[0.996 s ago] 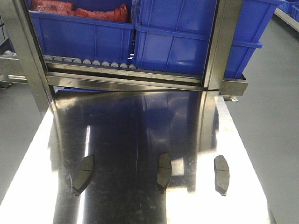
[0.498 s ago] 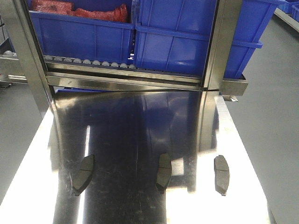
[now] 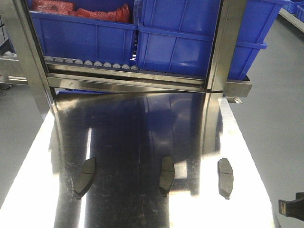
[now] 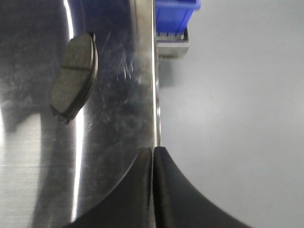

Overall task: Move and align brake pads A on conveyor
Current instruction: 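Lower the right gripper onto the outermost brake pad and close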

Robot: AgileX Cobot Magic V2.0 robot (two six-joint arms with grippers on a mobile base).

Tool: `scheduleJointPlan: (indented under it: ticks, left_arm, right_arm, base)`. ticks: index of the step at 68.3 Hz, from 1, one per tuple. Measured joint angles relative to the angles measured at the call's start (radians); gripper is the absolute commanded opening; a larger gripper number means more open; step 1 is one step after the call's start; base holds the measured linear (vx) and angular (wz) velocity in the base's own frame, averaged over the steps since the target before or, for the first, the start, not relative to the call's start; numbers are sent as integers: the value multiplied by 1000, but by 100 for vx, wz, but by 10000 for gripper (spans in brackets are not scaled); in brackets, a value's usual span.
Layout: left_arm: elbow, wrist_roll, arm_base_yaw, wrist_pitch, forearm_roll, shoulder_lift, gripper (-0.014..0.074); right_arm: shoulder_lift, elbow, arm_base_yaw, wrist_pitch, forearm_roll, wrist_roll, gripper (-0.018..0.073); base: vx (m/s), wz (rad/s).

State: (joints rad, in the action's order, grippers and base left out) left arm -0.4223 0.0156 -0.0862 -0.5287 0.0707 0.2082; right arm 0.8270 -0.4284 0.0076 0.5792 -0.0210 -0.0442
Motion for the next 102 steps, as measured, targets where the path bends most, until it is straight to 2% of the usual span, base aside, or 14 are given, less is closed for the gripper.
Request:
scheduleJointPlan:
  ticks: [8,16,31,38,51,63,70,77,84,91,102]
  left_arm:
    - [0,0,0,0,0,0,-6]
    - [0,0,0,0,0,0,-6]
    - [0,1,0,0,0,0,-6]
    - [0,1,0,0,0,0,-6]
    - [0,1,0,0,0,0,-6]
    - [0,1,0,0,0,0,-6]
    - [0,1,0,0,0,0,-6]
    - [0,1,0,0,0,0,-6]
    - [0,1,0,0,0,0,-6]
    - [0,1,0,0,0,0,-6]
    - [0,1,0,0,0,0,-6]
  right_arm:
    - [47,-17,0,21,-6,-10,7]
    - [81,-52,0,64,-8,-10,68]
    - [127,-130,0,137,-43,52,309]
    - [144,-159,0,142,-69,84,393]
    - [214,-218,0,142,-149,161,408]
    - [342,-287,0,147,-198,175,408]
    - [438,-345,42,149,-192,169,407]
    - [534,-413,134,149,-160,114,407]
    - [641,-489,200,150,-102,-3,407]
    - [739,-559,214,173,-59,-78,407]
    - [865,-651,214,239,-40,-105,407]
  base:
    - [0,0]
    - [0,0]
    - [0,0]
    - [0,0]
    - [0,0]
    - [0,0]
    - [0,0]
    - [0,0]
    - [0,0]
    - [0,0]
    - [0,0]
